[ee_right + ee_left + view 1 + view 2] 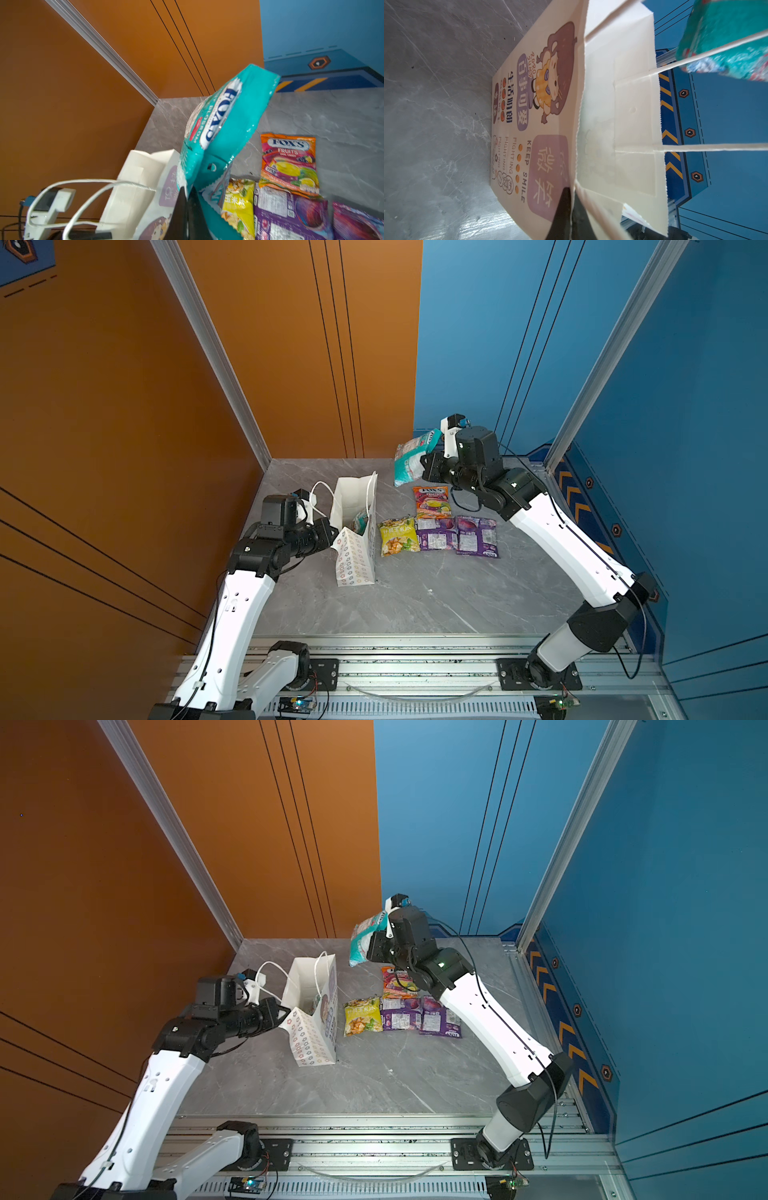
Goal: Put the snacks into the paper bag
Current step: 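Lift the teal packet off the table with the right gripper, then carry the teal packet with the right gripper over the bag opening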
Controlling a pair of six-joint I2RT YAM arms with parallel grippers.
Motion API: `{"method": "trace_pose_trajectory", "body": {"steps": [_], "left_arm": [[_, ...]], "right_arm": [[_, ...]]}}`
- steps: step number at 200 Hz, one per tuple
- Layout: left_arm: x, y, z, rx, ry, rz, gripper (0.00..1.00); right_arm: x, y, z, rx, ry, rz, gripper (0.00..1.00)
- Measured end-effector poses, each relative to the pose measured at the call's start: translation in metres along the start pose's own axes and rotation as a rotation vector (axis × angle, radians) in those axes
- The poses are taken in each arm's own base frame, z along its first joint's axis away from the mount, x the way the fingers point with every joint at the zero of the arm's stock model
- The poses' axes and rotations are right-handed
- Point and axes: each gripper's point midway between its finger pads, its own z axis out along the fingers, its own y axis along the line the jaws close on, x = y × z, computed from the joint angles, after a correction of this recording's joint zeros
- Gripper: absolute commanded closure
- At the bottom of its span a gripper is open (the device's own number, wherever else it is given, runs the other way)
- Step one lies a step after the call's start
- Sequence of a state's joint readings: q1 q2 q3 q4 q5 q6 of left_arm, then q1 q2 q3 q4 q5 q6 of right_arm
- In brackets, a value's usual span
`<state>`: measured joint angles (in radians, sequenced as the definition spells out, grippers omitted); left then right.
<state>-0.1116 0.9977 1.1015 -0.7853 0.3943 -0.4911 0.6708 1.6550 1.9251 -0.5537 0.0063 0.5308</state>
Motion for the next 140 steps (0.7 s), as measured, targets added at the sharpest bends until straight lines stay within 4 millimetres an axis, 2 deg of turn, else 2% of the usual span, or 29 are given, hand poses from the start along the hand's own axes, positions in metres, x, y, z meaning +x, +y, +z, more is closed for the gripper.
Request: {"method": "trace_pose_trajectory", "body": {"steps": [31,69,98,140], "left_arm": [[0.002,-0.002,-0.002,0.002,-0.001,0.005,0.93],[0.002,-0.001,-0.002,0.000,0.001,0.002,0.93],[0.003,-0.002,-0.003,0.000,0.001,0.002,0.94],[0.004,-0.003,-0.003,0.003,0.003,0.006,0.94]], "right_arm": [[-0.022,0.034,0.007,-0.048,-0.051,-0.047,1.00],[-0.028,0.075,0.016,-0.112,-0.078,-0.092,1.00],[-0.023,0.096,0.021,-0.144,-0.078,-0.120,1.00],[0.000,0.117,0.019,-0.156,-0.042,-0.176,1.00]]}}
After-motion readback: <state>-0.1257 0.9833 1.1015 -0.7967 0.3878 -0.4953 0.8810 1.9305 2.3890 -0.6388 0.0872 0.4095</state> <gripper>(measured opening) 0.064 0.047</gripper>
